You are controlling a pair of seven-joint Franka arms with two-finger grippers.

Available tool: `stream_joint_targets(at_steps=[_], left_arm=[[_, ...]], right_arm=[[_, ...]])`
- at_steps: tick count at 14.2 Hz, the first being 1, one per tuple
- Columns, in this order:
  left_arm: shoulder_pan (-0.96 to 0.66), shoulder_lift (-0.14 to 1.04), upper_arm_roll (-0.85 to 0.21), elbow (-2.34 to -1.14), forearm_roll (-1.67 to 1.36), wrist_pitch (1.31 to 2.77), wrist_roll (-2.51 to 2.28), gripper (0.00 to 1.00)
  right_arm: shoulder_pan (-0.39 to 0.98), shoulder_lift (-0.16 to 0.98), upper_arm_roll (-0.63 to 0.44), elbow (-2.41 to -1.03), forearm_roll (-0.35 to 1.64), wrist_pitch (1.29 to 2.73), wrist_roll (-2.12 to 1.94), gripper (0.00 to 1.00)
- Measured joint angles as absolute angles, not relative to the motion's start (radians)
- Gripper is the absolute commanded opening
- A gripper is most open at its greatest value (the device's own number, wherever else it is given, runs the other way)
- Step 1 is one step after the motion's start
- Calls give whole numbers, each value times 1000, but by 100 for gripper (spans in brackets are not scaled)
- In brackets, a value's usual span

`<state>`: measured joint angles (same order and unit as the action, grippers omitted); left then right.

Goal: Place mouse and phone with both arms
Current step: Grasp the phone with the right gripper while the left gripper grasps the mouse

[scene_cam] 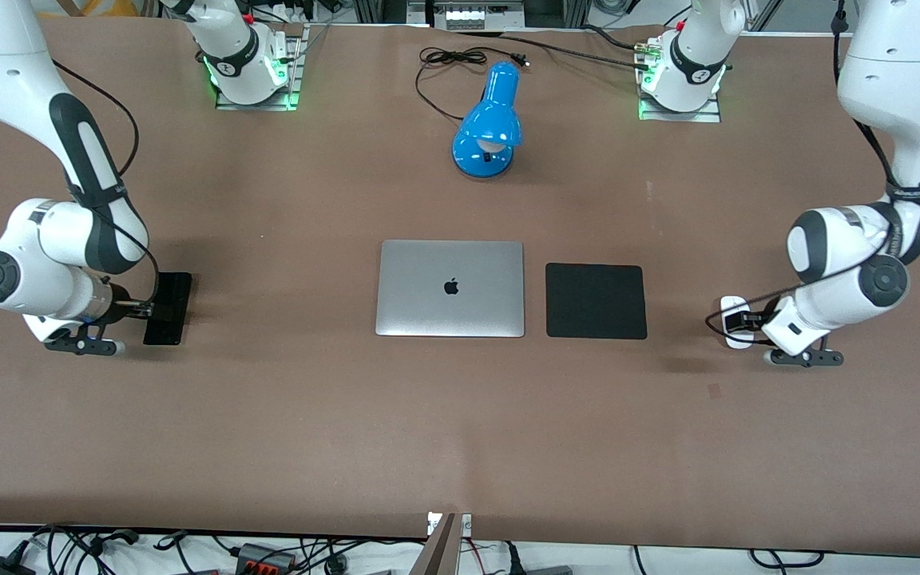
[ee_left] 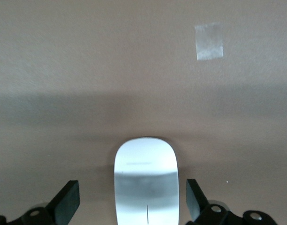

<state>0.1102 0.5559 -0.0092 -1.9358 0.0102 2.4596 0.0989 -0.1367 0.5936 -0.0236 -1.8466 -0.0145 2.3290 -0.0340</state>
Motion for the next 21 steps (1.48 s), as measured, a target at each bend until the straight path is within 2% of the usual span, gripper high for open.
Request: stream_joint_targets(at_steps=[7, 9, 12, 13, 15, 21], left_arm=[[109, 555, -14, -1970, 10, 2472, 99, 98], [108, 555, -14, -1978, 10, 2476, 99, 89], [108, 556, -18, -2001, 10, 2500, 99, 48], [108, 556, -18, -2004, 10, 2505, 99, 40], [107, 555, -19, -2005, 10, 2510, 99, 32], [107, 505, -19, -2002, 10, 2468, 103, 32]], right_arm=[[-125, 615, -15, -1851, 2, 2338, -31, 100], [-126, 615, -15, -1852, 2, 2338, -31, 100], [-130, 618, -18, -1860, 2, 2338, -31, 100], [-130, 619, -19, -1861, 2, 2338, -31, 100], [-130, 620, -23, -1861, 2, 2338, -31, 100], [-130, 620, -25, -1864, 2, 2338, -31, 100]])
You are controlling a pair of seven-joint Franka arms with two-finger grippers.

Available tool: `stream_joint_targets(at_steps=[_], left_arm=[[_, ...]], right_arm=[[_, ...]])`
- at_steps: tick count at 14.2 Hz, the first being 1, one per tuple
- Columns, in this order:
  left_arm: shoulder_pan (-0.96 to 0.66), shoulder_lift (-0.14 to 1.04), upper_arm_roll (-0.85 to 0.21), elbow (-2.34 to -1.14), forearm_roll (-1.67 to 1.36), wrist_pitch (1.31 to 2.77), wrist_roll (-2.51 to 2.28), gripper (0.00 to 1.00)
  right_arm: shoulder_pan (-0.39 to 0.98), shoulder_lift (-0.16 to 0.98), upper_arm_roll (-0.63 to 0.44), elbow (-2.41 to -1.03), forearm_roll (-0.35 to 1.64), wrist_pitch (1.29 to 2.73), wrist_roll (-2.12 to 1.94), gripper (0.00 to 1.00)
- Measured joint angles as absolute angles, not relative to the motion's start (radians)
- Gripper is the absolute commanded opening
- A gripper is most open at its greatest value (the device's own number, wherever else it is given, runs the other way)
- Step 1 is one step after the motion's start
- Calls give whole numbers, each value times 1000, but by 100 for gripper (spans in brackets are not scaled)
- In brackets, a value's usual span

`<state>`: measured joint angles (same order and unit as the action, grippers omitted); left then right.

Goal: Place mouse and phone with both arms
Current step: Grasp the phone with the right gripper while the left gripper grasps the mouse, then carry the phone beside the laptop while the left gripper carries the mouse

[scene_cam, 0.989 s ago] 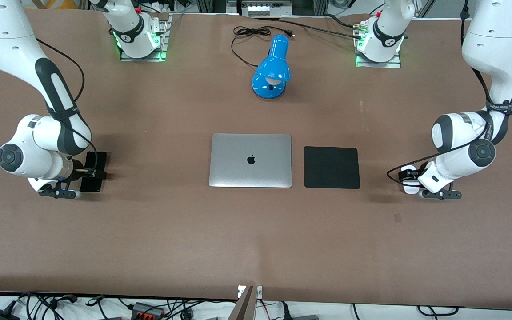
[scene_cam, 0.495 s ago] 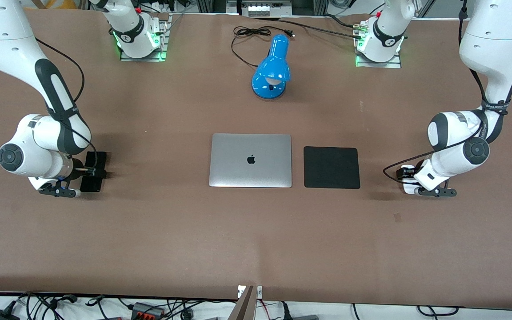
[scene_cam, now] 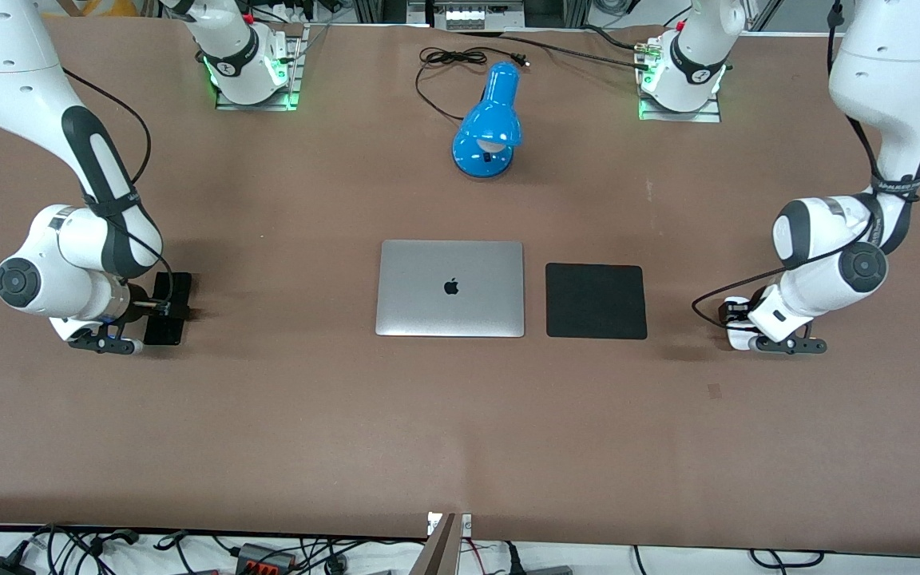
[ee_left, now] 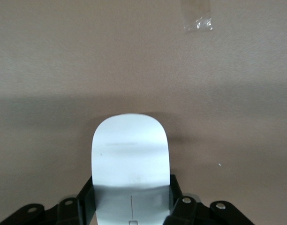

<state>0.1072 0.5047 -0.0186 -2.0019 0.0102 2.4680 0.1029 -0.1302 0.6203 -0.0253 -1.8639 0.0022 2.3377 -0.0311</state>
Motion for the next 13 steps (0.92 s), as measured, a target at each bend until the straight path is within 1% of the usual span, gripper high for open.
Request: stream_joint_targets(at_steps=[1, 2, 3, 5, 6, 7, 10, 13], left_arm=[[107, 481, -18, -2000, 10, 2449, 103, 32], [107, 459, -18, -1998, 10, 2434, 103, 32], [107, 439, -18, -1994, 10, 2424, 103, 32], [107, 417, -18, -1987, 10, 2409, 103, 31], [107, 410, -19, -1985, 10, 2387, 103, 31], [106, 405, -19, -1981, 10, 2364, 103, 31], [100, 389, -37, -1951, 10, 2295, 103, 31], [75, 375, -74, -1876, 11, 2150, 103, 31]], right_arm=[[-130, 621, -25, -1866, 2, 2338, -31, 97], [-130, 621, -25, -1871, 2, 2338, -31, 92], [-130, 621, -25, -1875, 2, 2338, -31, 81], [-130, 617, -25, -1877, 2, 2336, -31, 50], [-130, 611, -25, -1878, 2, 2331, -31, 37], [-130, 612, -25, -1879, 2, 2330, -31, 33], [-129, 611, -25, -1879, 2, 2330, -32, 31], [-116, 600, -10, -1870, 2, 2327, -34, 30]])
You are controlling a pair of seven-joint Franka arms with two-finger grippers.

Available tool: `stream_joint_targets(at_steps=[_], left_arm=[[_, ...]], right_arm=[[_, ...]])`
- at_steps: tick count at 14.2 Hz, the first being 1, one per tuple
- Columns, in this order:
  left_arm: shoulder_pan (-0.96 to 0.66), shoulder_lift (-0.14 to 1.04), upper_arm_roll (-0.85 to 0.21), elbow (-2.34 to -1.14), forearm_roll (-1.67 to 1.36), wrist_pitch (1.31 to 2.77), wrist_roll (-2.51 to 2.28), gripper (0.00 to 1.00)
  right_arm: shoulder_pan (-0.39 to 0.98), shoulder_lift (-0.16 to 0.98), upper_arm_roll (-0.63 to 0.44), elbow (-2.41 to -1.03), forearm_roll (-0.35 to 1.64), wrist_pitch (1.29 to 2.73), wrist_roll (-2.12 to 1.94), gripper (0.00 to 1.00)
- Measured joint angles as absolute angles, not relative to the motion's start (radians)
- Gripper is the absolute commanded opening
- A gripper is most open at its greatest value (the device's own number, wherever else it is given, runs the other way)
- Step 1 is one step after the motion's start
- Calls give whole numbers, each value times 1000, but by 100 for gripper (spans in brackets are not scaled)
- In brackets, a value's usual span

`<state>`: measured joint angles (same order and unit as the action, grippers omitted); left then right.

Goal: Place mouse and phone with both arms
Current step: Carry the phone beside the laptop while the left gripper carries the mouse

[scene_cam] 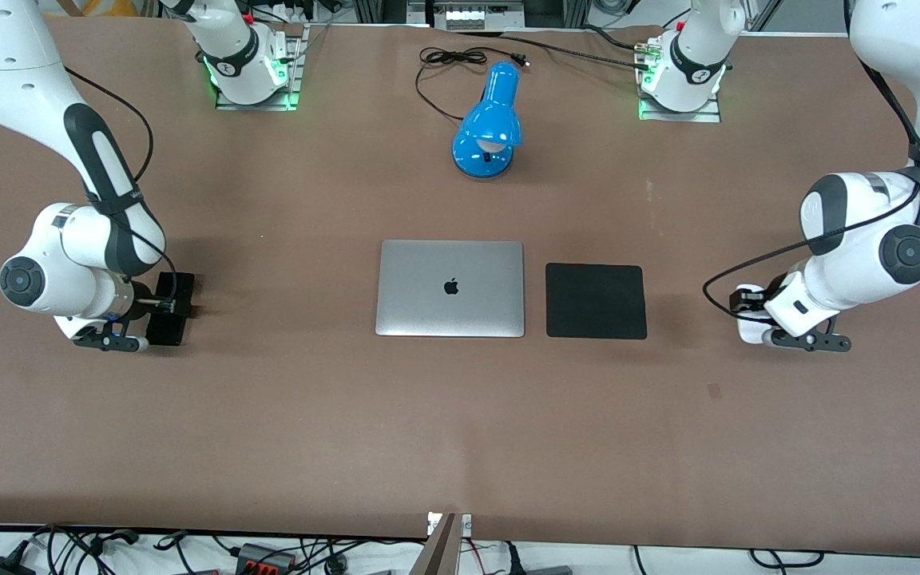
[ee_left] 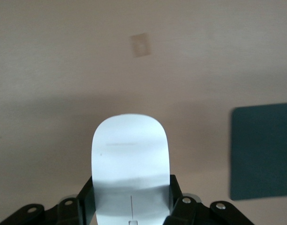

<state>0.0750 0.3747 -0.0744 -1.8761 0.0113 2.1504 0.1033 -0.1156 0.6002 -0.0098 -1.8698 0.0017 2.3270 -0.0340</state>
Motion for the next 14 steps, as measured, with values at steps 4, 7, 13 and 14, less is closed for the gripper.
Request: stream_joint_targets(at_steps=[4, 7, 13, 14], left_arm=[[26, 369, -174, -1861, 11, 2119, -36, 31], [-71, 385, -204, -1861, 12, 2126, -226, 25], [-209, 499, -207, -1885, 117, 2298, -510, 26], [-208, 518, -205, -1900, 126, 2344, -526, 26]], right_arm=[[-13, 549, 1, -1805, 3, 2215, -30, 30], [94, 542, 4, -1785, 12, 2189, 46, 30], [243, 575, 13, -1786, 16, 2200, 244, 32], [260, 580, 14, -1786, 24, 2205, 265, 32]])
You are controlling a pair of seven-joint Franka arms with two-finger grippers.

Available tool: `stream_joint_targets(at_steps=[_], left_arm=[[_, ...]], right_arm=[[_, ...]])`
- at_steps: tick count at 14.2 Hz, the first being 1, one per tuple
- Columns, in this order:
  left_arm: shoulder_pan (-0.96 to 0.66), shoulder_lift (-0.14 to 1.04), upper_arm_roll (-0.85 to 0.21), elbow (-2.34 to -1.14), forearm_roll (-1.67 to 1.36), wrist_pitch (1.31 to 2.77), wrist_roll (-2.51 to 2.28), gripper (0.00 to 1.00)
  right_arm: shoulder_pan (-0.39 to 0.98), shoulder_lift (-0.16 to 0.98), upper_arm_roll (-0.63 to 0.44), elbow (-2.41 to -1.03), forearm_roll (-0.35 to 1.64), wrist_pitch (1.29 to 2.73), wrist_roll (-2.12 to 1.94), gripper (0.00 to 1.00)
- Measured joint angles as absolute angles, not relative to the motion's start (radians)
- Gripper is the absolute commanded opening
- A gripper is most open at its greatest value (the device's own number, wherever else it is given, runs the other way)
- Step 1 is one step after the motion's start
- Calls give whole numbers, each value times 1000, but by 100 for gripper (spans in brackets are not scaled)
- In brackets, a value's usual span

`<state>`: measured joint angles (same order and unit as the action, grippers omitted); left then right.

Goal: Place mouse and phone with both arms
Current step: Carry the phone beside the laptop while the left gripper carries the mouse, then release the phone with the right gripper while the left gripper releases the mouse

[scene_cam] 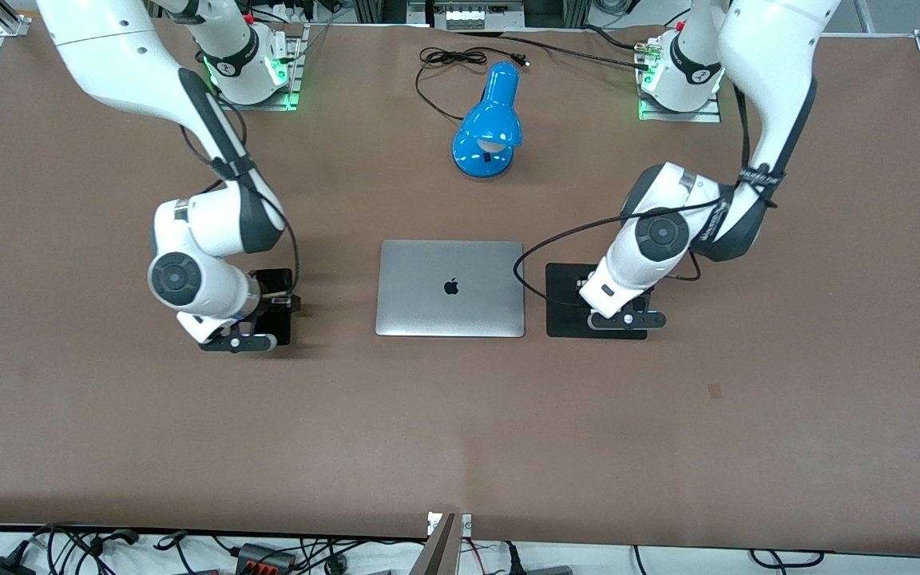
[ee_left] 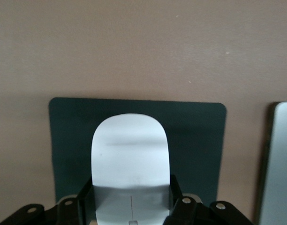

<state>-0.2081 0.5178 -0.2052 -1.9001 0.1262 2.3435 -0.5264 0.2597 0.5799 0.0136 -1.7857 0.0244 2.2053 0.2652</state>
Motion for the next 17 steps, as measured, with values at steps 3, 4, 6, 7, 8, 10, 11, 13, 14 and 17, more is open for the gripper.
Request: stream_joint_targets(at_steps=[3, 4, 6, 7, 8, 10, 11, 13, 14, 17], left_arm=[[-206, 564, -199, -1953, 129, 2471, -538, 29], [-206, 575, -198, -1963, 129, 2496, -544, 35], [-206, 586, -199, -1967, 129, 2511, -561, 100], [-206, 585, -199, -1967, 129, 2511, -566, 100], [-206, 585, -198, -1967, 129, 2511, -570, 100], [-204, 584, -196, -1966, 129, 2511, -574, 100], [-204, 584, -195, -1965, 129, 2510, -575, 100], [-203, 574, -195, -1960, 129, 2490, -577, 100], [-202, 563, -195, -1952, 129, 2456, -577, 100], [-194, 508, -194, -1859, 129, 2235, -577, 100]], right_arm=[[316, 587, 14, -1786, 61, 2232, 286, 33], [330, 589, 14, -1786, 63, 2232, 291, 33], [347, 601, 14, -1786, 69, 2232, 300, 33], [354, 609, 14, -1786, 75, 2234, 309, 33], [362, 616, 14, -1786, 76, 2240, 321, 33], [382, 628, 14, -1786, 76, 2254, 357, 34], [393, 632, 14, -1786, 76, 2257, 377, 34], [411, 640, 14, -1787, 76, 2261, 407, 35], [418, 643, 14, -1790, 76, 2271, 415, 37], [424, 651, 14, -1802, 76, 2294, 421, 100]])
